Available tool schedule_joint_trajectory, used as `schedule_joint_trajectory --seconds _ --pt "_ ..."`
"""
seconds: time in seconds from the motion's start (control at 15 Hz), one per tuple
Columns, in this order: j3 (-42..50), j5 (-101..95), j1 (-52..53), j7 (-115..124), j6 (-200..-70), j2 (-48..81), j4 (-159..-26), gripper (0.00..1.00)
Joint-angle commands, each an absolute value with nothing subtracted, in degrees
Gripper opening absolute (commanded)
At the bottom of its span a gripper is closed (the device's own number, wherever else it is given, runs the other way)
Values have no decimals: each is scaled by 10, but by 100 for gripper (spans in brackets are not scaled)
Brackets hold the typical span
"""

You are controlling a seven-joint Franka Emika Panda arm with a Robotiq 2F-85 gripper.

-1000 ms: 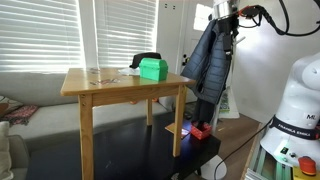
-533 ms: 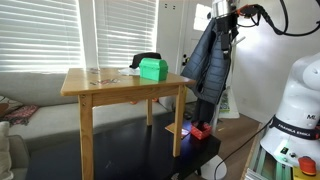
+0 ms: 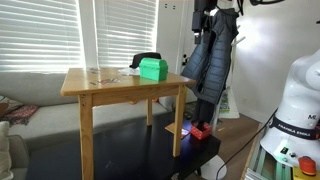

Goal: Open the green container

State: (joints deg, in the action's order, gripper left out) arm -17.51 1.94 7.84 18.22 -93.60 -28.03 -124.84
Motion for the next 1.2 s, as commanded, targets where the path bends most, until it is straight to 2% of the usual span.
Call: schedule_joint_trajectory --seconds 0.0,0.33,1.13 --pt "-182 27 70 245 -974 -193 -1163 100" --pt "-181 -9 71 269 -1022 -119 -1105 100" --pt "-149 -103 80 277 -1144 -18 -1102 100"
